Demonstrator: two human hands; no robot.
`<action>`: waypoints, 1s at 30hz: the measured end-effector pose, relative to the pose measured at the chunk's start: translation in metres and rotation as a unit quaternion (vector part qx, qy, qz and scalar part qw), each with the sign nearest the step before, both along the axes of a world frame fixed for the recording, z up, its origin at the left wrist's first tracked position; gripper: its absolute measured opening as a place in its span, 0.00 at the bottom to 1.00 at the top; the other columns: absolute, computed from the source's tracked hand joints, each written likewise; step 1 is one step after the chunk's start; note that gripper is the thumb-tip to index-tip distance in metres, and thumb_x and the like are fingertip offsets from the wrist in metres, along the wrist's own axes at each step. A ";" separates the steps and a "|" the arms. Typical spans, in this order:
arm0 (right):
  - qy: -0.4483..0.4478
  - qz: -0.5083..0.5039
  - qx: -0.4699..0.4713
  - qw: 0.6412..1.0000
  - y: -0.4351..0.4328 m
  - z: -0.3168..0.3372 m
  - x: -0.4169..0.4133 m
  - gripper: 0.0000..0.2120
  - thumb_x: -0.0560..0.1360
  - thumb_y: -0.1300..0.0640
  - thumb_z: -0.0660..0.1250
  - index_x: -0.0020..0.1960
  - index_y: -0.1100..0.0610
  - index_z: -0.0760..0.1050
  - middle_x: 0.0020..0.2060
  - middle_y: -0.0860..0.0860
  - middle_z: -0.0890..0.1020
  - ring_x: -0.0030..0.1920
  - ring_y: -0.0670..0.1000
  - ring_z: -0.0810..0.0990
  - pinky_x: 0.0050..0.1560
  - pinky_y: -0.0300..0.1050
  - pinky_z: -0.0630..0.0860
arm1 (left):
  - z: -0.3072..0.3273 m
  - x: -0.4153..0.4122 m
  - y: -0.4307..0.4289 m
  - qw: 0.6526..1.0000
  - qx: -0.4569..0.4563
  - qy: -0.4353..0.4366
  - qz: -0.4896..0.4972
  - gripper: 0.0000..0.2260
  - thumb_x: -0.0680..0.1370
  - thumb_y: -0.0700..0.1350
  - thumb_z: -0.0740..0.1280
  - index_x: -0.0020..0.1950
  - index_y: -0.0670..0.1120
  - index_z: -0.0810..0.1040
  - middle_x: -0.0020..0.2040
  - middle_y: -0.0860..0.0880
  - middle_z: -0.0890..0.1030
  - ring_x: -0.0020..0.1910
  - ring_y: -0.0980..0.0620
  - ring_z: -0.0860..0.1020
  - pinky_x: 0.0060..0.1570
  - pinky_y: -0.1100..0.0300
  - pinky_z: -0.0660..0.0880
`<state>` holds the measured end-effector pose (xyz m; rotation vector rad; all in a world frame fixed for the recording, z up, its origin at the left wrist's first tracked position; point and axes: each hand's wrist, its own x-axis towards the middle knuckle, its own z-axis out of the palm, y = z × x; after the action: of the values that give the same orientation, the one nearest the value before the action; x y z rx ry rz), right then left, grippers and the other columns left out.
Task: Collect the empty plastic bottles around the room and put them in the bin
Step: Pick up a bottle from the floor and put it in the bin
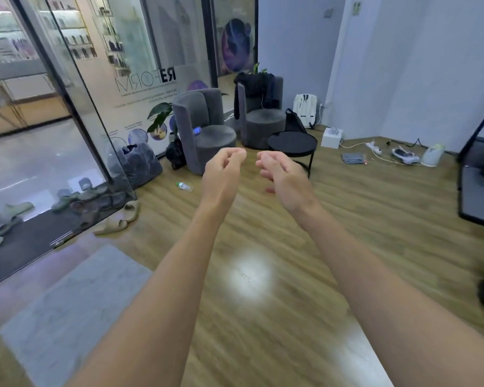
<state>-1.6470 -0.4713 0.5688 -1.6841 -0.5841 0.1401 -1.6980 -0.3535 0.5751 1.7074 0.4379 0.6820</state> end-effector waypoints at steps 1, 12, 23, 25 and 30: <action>-0.002 -0.015 -0.003 1.000 0.005 -0.001 0.015 0.20 0.78 0.42 0.57 0.64 0.50 0.76 0.55 0.44 0.81 0.59 0.46 0.78 0.65 0.56 0.74 | -0.003 0.017 0.008 1.000 0.000 0.002 -0.007 0.12 0.78 0.52 0.62 0.56 0.50 0.81 0.48 0.55 0.81 0.53 0.52 0.79 0.58 0.50 0.75; 0.018 -0.161 0.007 0.987 0.008 0.016 0.194 0.11 0.77 0.43 0.59 0.54 0.44 0.76 0.54 0.45 0.82 0.59 0.48 0.79 0.64 0.57 0.75 | 0.003 0.224 0.030 0.989 -0.047 -0.002 -0.138 0.12 0.80 0.51 0.61 0.57 0.49 0.80 0.48 0.54 0.80 0.50 0.54 0.77 0.57 0.51 0.75; 0.053 -0.226 0.028 0.972 -0.048 -0.011 0.419 0.08 0.82 0.48 0.58 0.54 0.45 0.76 0.57 0.50 0.82 0.61 0.51 0.79 0.60 0.54 0.77 | -0.005 0.466 -0.023 0.977 -0.040 0.029 -0.207 0.11 0.78 0.50 0.63 0.53 0.47 0.82 0.44 0.52 0.78 0.44 0.53 0.75 0.57 0.46 0.76; 0.053 -0.225 0.034 0.972 -0.054 -0.011 0.461 0.08 0.82 0.49 0.59 0.50 0.44 0.76 0.56 0.50 0.82 0.61 0.52 0.79 0.58 0.53 0.77 | -0.003 0.509 -0.033 0.976 -0.035 0.028 -0.215 0.12 0.77 0.51 0.63 0.52 0.47 0.82 0.45 0.52 0.79 0.46 0.52 0.76 0.58 0.45 0.76; 0.062 -0.243 0.043 0.967 -0.060 -0.024 0.562 0.08 0.82 0.50 0.59 0.49 0.45 0.76 0.52 0.48 0.82 0.60 0.55 0.79 0.54 0.52 0.78 | -0.012 0.615 -0.047 0.971 -0.025 0.043 -0.233 0.07 0.77 0.52 0.64 0.48 0.53 0.80 0.46 0.55 0.81 0.50 0.52 0.78 0.60 0.46 0.76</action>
<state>-1.0853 -0.5315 0.5450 -1.6711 -0.0702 -0.1322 -1.0833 -0.4006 0.5632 1.7120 0.1007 0.2541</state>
